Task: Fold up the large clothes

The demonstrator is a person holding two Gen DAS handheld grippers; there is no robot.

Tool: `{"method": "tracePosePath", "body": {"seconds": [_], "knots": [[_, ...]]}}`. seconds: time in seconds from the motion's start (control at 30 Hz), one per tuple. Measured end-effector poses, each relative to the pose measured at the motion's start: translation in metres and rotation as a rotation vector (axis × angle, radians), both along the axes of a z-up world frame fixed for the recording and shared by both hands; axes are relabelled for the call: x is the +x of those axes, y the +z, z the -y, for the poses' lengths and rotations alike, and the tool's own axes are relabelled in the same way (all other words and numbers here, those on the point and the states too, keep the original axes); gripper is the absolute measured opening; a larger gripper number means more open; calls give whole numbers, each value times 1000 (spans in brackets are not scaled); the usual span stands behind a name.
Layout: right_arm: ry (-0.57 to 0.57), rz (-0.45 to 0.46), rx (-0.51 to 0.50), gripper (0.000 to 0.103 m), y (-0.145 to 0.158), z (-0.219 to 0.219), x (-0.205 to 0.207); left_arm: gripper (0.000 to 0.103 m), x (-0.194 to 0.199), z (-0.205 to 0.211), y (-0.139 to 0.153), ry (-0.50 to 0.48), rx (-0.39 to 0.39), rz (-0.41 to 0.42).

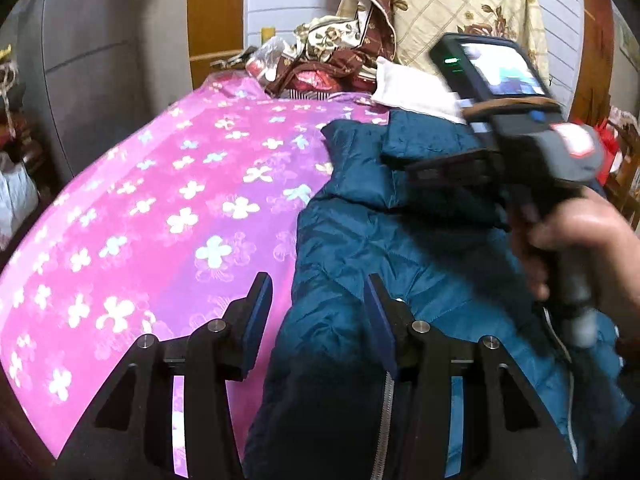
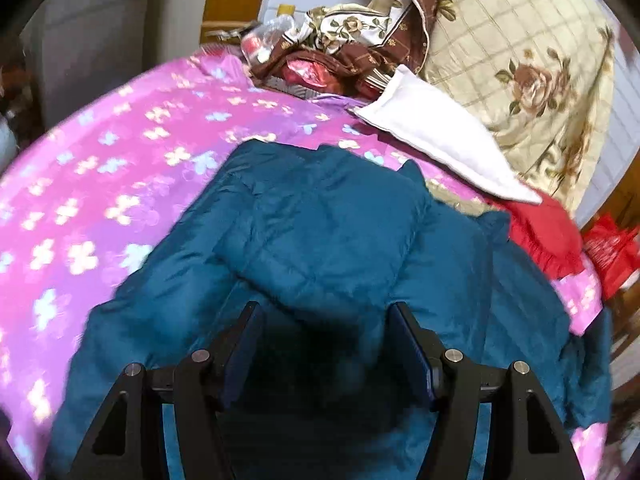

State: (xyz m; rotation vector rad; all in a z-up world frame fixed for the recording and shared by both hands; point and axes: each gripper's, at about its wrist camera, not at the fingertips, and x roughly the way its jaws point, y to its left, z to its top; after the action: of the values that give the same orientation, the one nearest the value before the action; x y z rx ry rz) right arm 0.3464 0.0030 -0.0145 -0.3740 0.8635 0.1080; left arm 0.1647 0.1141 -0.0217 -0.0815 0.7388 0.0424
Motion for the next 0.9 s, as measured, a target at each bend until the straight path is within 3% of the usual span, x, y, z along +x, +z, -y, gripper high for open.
{"method": "tracePosePath", "body": {"seconds": [0.03, 0.07, 0.1, 0.2, 0.37, 0.5, 0.67, 0.9], "knots": [[-8, 6, -27, 63, -2, -4, 5, 47, -1, 1, 0, 1, -4, -4], [-14, 12, -48, 52, -3, -6, 9, 47, -1, 2, 0, 1, -8, -5], [-16, 10, -64, 34, -3, -5, 13, 47, -1, 4, 0, -2, -8, -6], [-61, 9, -18, 15, 9, 16, 17, 47, -2, 9, 0, -12, -16, -10], [-262, 35, 190, 12, 43, 105, 15, 47, -2, 7, -2, -23, -82, -25], [-410, 19, 352, 12, 49, 188, 4, 47, 1, 4, -4, -18, -130, -42], [-522, -23, 420, 12, 28, 257, -13, 47, 2, 5, -5, -21, -189, -61], [-671, -167, 511, 12, -31, 323, -23, 47, 1, 21, -7, -41, -153, -67]]}}
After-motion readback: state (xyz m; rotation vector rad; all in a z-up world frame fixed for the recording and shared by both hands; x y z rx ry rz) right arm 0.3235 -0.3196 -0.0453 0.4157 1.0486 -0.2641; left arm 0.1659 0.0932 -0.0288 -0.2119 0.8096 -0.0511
